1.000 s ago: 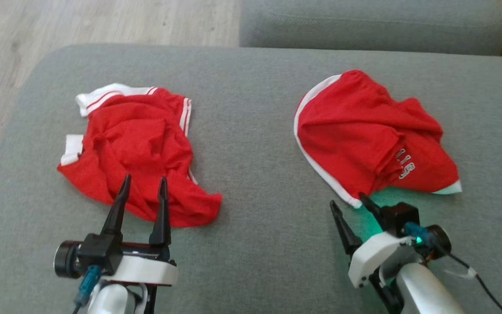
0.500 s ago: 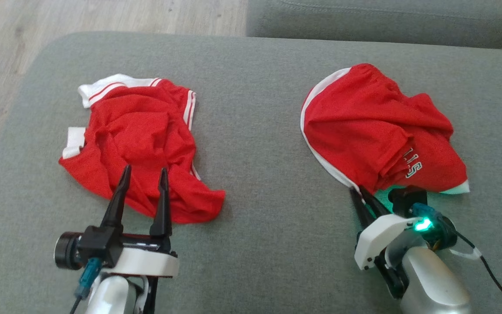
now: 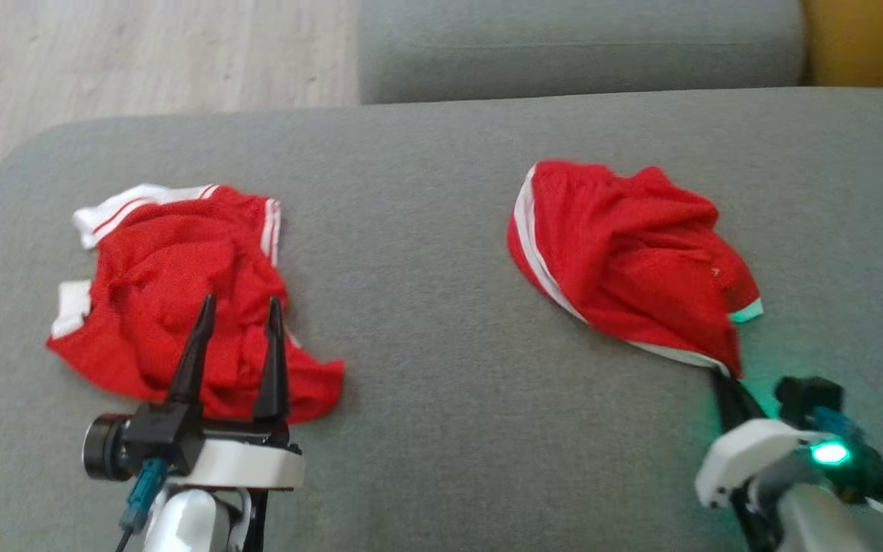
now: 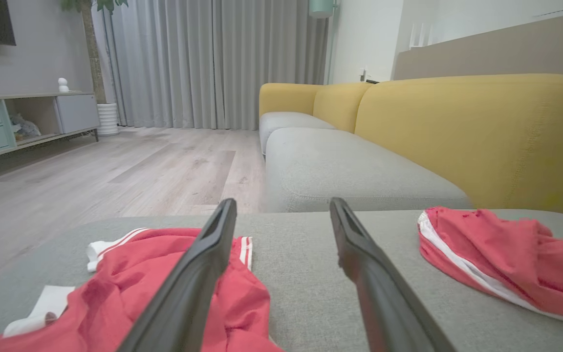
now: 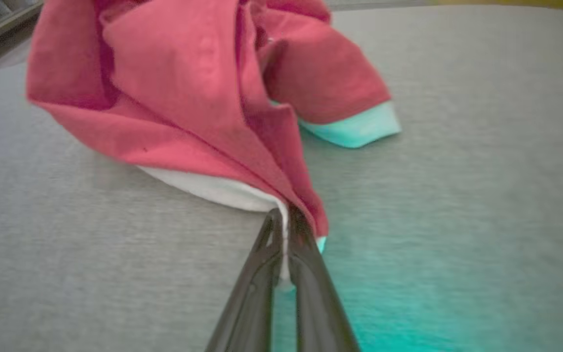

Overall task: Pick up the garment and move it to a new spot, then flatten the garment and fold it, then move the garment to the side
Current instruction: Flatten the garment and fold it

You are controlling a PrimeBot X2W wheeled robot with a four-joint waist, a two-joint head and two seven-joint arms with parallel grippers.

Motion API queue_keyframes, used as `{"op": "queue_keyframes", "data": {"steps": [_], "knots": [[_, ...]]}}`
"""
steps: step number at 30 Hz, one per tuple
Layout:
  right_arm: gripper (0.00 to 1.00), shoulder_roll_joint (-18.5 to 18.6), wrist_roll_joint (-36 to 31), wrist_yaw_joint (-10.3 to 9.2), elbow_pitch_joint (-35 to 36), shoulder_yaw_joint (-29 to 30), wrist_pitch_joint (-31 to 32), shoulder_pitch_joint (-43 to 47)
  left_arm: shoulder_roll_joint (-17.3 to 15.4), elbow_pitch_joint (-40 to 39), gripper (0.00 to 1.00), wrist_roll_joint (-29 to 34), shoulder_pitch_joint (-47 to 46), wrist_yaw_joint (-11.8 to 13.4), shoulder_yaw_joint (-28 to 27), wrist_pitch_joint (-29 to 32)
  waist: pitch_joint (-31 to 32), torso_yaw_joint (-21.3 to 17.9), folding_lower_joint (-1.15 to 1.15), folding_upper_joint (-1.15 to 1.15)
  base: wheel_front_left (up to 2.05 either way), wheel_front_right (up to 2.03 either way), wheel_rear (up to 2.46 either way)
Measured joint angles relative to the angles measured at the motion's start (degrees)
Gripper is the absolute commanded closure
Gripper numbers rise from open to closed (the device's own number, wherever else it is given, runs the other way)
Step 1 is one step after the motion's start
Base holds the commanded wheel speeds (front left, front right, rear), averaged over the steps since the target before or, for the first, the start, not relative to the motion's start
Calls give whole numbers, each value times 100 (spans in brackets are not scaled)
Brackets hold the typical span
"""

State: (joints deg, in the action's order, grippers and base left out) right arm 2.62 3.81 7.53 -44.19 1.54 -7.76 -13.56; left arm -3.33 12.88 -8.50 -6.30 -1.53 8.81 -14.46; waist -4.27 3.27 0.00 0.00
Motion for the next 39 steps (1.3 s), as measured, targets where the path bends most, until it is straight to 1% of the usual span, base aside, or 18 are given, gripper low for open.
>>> {"op": "queue_keyframes", "data": {"steps": [2,8,9,10,12,14,18,20,24,28,31,35,37,39], "knots": [[100,-2,-350,0,379,719,194,321,3,-21,0,35,97,-5,-22,0,100,-268,0,0,0,0,0],[100,-9,-754,0,999,1546,648,593,18,-31,0,48,109,-7,-7,0,172,-589,0,0,0,0,0],[64,-11,-822,0,1073,1670,695,622,21,-31,0,48,109,-7,2,0,176,-625,0,0,0,0,0],[0,-13,-873,0,1156,1798,719,643,25,-31,0,48,109,-7,7,0,180,-657,0,0,0,0,0],[0,-14,-893,0,1310,1985,726,659,30,-31,0,48,109,-7,9,0,187,-705,0,0,0,0,0],[0,-12,-889,0,1438,2024,688,659,33,-29,0,48,109,-7,9,0,195,-735,0,0,0,0,0],[0,-19,-651,0,1703,1919,393,658,35,-24,0,49,109,-8,8,0,210,-762,0,0,0,0,0],[0,-18,-472,0,1852,1797,198,659,36,-18,0,49,109,-46,7,0,219,-757,0,0,0,0,0],[0,-16,-47,0,2193,1241,-189,665,38,-16,0,49,109,-56,11,1,231,-716,0,0,0,0,0],[0,-14,343,0,2574,396,-396,733,41,-15,0,51,108,-83,30,0,198,-625,0,0,0,0,0],[0,-12,425,0,2717,-288,-414,740,43,-15,0,51,102,-85,41,1,147,-530,0,0,0,0,0],[0,-10,471,0,2647,-1115,-208,715,43,-11,0,52,75,-99,57,1,38,-393,0,0,0,0,0],[0,-10,471,0,2436,-1341,-26,651,45,-8,0,62,57,-101,77,1,-20,-319,0,0,0,0,0],[0,-7,411,0,2138,-1426,115,515,45,3,0,90,33,-102,101,1,-81,-240,0,0,0,0,0]]}}
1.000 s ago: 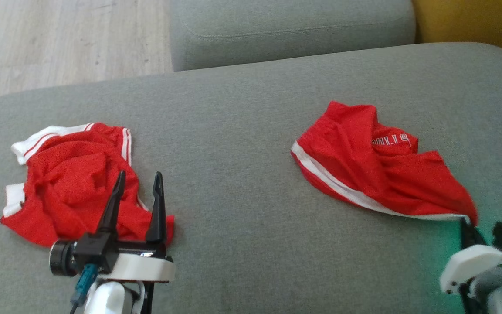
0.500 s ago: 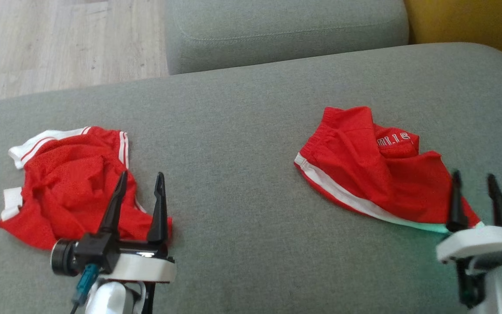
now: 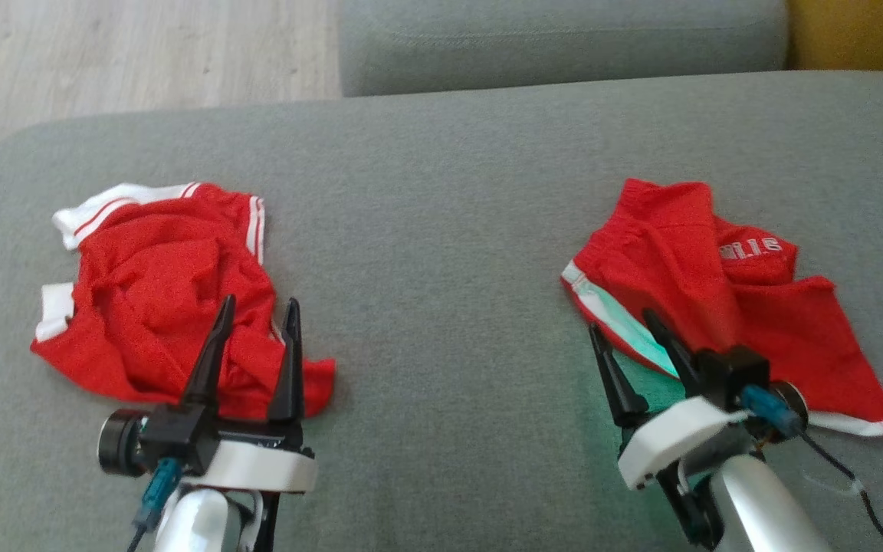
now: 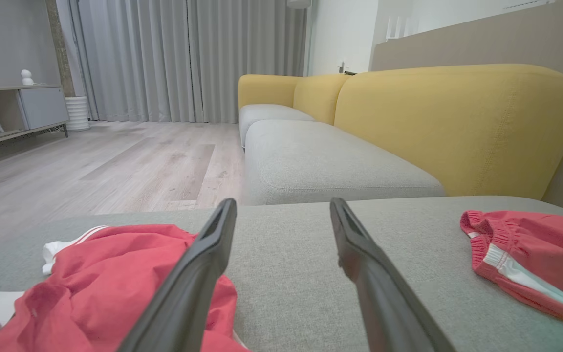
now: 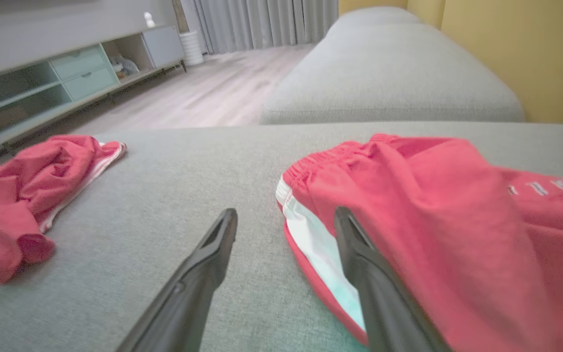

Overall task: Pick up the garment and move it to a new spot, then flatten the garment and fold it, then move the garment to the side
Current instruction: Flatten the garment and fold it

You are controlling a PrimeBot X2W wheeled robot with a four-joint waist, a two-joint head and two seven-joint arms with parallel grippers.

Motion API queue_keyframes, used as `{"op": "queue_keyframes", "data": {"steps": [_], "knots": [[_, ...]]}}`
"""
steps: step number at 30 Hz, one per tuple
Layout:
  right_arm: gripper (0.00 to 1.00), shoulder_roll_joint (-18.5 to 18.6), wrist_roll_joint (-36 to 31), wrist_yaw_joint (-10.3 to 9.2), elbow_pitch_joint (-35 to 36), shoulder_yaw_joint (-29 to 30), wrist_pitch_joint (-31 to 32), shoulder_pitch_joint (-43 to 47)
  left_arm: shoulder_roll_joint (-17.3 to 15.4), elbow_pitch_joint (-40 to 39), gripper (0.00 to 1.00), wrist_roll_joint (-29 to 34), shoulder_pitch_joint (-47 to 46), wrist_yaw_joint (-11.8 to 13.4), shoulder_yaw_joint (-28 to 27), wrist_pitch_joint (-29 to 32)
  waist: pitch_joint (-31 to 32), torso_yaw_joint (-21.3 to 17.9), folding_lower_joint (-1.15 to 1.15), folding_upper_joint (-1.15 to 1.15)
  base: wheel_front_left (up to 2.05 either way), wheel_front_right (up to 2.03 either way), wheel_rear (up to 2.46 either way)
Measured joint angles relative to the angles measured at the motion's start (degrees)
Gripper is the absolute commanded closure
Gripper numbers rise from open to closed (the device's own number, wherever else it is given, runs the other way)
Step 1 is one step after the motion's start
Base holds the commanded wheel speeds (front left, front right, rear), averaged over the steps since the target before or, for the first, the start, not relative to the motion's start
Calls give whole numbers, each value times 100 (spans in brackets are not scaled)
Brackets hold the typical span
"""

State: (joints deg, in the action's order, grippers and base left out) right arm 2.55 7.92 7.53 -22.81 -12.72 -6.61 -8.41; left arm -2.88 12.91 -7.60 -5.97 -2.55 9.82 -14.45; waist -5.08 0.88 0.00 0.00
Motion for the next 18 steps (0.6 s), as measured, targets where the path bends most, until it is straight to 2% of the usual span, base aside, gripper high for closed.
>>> {"op": "queue_keyframes", "data": {"steps": [12,18], "knots": [[0,15,-560,0,-1524,363,281,-915,10,21,0,1,-204,3,110,-1,-286,439,-1,0,0,0,0],[0,21,-557,0,-2065,338,368,-1284,10,19,0,1,-208,3,108,0,-419,516,0,0,0,0,0]]}}
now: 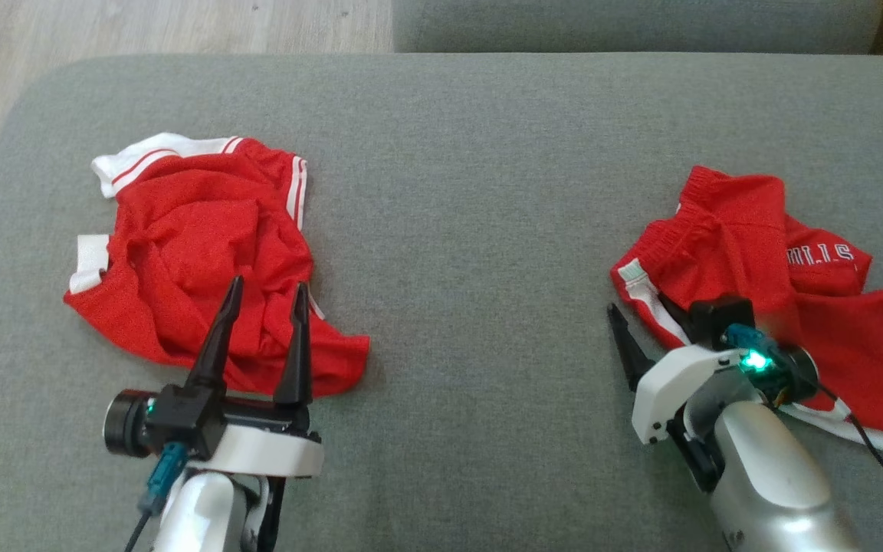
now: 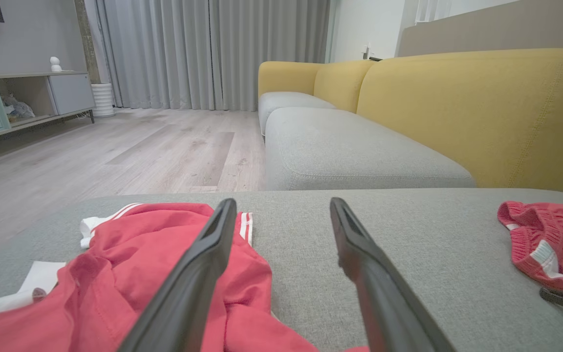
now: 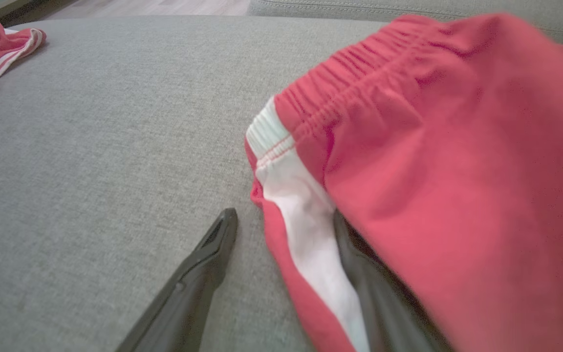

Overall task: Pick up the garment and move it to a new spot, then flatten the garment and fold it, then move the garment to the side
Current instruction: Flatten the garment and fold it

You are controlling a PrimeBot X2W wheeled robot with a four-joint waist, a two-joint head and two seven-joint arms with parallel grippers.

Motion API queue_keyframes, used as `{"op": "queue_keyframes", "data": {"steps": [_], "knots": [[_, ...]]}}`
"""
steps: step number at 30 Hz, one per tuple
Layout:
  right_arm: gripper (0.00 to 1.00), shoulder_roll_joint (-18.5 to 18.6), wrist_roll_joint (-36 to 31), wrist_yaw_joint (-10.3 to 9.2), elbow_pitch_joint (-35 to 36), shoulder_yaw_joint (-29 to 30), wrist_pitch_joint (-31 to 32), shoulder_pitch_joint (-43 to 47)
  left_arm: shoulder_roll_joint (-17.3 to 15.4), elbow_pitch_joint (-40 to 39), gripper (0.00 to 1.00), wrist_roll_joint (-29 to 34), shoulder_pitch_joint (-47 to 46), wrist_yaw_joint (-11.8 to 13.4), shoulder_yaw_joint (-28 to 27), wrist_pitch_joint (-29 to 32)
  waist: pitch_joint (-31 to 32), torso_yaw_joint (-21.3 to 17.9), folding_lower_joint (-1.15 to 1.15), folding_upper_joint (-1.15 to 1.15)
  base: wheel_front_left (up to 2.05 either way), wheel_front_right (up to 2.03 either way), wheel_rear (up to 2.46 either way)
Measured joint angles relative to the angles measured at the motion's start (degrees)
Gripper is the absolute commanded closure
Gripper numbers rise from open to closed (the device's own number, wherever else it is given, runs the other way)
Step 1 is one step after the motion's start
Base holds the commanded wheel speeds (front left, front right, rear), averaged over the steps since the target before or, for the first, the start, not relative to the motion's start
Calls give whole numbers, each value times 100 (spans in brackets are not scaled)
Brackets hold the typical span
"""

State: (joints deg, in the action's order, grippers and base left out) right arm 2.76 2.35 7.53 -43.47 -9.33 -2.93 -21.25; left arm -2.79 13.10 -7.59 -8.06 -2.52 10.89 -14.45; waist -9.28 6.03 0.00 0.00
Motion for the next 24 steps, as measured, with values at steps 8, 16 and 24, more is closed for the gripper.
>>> {"op": "queue_keyframes", "data": {"steps": [8,16,24], "knots": [[100,48,465,0,-414,-223,-219,-282,2,3,0,0,-140,-1,10,-1,-34,15,0,0,0,0,0],[100,64,1350,0,-394,-1283,-548,-263,5,33,0,1,-137,0,9,0,57,-112,0,0,0,0,0],[100,65,2119,0,45,-2497,-613,-252,5,54,0,1,-132,0,1,0,167,-201,0,0,0,0,0]]}}
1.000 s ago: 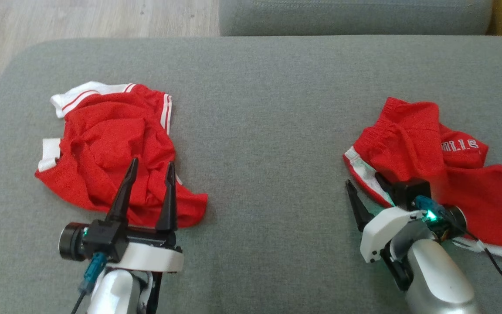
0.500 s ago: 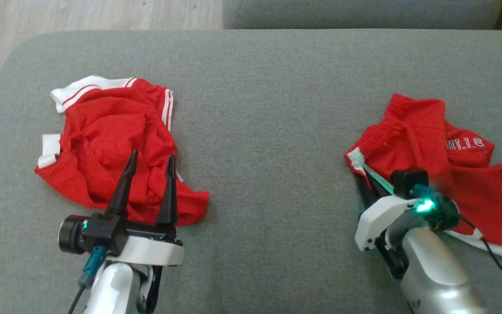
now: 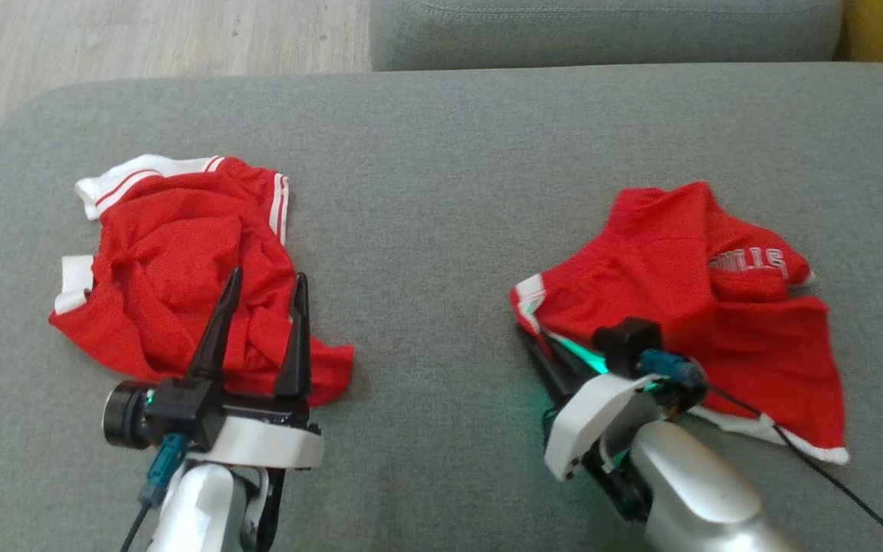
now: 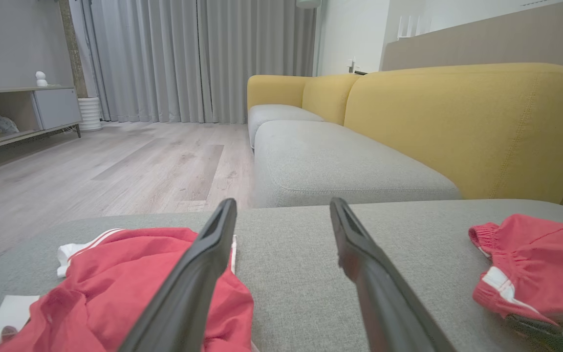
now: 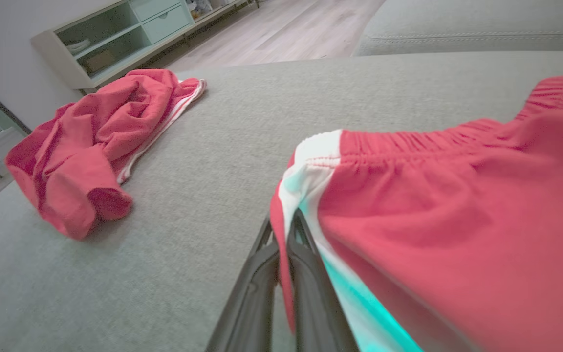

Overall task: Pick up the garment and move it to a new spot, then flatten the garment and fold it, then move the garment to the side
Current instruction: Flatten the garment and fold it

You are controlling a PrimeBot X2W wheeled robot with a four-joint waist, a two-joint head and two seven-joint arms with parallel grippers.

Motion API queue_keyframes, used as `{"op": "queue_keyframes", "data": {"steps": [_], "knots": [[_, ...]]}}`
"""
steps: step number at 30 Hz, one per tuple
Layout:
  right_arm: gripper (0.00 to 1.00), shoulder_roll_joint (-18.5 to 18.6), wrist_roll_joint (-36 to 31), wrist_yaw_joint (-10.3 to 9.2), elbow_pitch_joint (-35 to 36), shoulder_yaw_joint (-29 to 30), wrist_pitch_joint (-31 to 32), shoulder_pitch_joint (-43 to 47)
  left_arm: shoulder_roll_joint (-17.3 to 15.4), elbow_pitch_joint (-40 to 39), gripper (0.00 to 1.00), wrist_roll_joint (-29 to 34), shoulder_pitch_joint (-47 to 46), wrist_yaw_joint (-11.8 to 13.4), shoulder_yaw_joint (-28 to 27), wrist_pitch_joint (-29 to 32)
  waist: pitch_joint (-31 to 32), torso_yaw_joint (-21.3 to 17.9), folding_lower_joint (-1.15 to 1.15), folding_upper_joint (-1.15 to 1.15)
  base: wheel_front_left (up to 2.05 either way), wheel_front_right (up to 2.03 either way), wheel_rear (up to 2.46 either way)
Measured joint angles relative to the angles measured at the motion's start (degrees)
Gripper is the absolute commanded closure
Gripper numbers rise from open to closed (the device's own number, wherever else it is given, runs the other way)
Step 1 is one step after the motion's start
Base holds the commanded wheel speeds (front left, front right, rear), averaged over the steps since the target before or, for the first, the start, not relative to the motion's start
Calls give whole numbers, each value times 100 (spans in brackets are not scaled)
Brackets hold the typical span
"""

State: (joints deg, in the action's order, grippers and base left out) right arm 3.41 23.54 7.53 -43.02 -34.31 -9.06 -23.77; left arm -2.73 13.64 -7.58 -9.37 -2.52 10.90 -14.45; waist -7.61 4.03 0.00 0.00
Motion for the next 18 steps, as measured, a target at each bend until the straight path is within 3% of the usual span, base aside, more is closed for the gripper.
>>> {"op": "queue_keyframes", "data": {"steps": [6,7,8,13,18], "knots": [[100,3,328,0,149,-720,85,55,0,1,0,1,21,0,-3,-1,55,-52,0,0,0,0,0],[31,3,325,0,149,-799,78,57,0,1,0,2,29,0,-7,0,63,-67,0,0,0,0,0],[0,3,328,0,151,-835,48,56,0,1,0,11,32,0,-8,0,71,-83,0,0,0,0,0],[0,3,426,0,319,-736,-253,57,0,3,0,26,35,-1,-46,0,158,-208,0,0,0,0,0],[0,114,176,0,803,369,-475,331,-2,2,0,53,58,-7,-115,-1,319,-470,0,0,0,0,0]]}}
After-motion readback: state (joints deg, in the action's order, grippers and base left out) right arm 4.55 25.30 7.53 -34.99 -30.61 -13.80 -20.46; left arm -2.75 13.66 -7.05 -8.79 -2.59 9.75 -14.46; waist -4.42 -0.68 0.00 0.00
